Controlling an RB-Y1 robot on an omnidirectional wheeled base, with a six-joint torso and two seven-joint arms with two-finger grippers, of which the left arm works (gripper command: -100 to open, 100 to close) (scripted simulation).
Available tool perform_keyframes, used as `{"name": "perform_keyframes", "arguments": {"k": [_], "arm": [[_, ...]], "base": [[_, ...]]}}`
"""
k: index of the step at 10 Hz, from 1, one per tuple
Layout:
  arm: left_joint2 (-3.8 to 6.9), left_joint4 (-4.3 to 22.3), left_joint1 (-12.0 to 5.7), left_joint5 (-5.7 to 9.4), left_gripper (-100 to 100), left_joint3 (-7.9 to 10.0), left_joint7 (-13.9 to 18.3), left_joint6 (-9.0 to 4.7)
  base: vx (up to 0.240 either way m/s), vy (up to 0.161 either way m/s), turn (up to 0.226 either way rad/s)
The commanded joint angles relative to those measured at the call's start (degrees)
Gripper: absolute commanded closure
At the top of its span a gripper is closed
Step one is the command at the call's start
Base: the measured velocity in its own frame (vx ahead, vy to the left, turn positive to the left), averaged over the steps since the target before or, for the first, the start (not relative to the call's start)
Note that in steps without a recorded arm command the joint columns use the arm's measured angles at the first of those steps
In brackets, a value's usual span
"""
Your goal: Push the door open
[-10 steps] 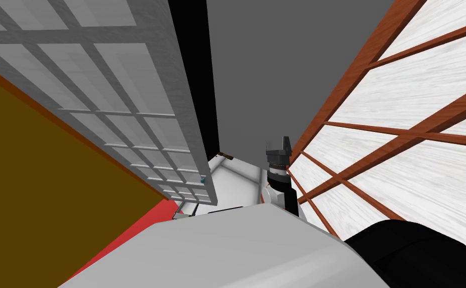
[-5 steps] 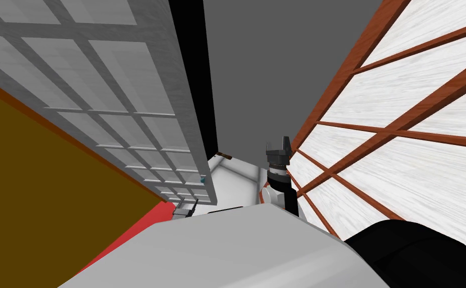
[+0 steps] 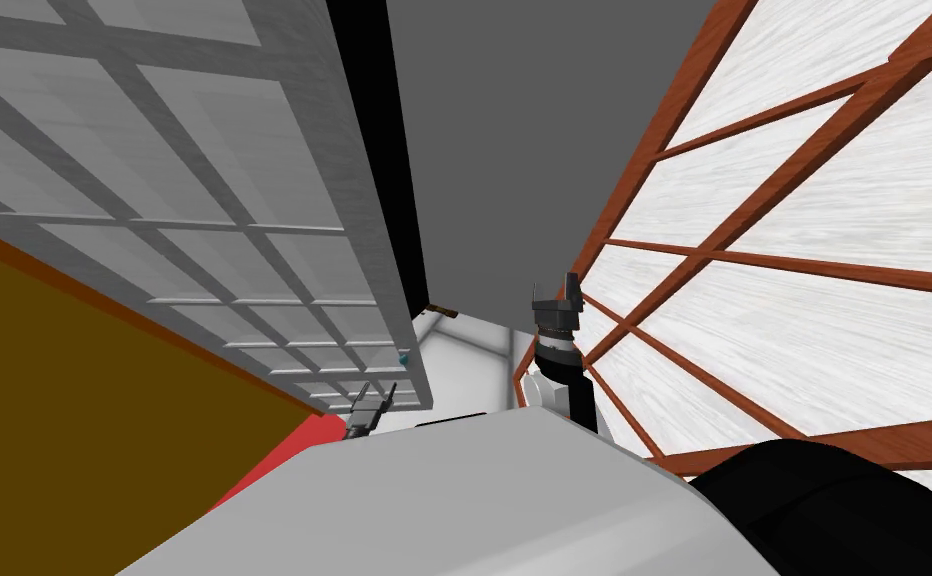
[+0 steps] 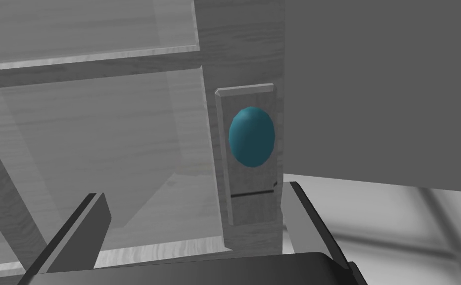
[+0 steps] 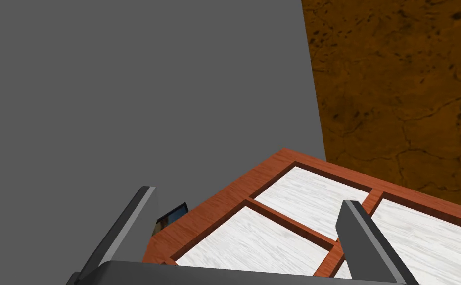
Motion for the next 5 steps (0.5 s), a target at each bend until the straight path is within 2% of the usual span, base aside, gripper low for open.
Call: {"name": "perform_keyframes", "arguments": {"k": [1, 2, 3, 4, 5], "arm": [[0.28, 2.5, -2.86, 2.86, -100, -0.26, -2.9, 1.40], [0.28, 2.5, -3.08, 3.64, -100, -0.26, -3.2, 1.40], [0.39, 4.3, -5.14, 5.77, -100, -0.40, -5.1, 2.21], [0.39, 4.3, -5.14, 5.80, -100, -0.40, -5.1, 2.21], [0.42, 6.0, -7.25, 8.00, -100, -0.55, -7.0, 3.03]], "base": [[-0.066, 0.079, -0.182], [-0.043, 0.055, -0.048], [-0.037, 0.040, -0.122], [-0.026, 0.035, -0.064], [-0.030, 0.038, -0.108]]}}
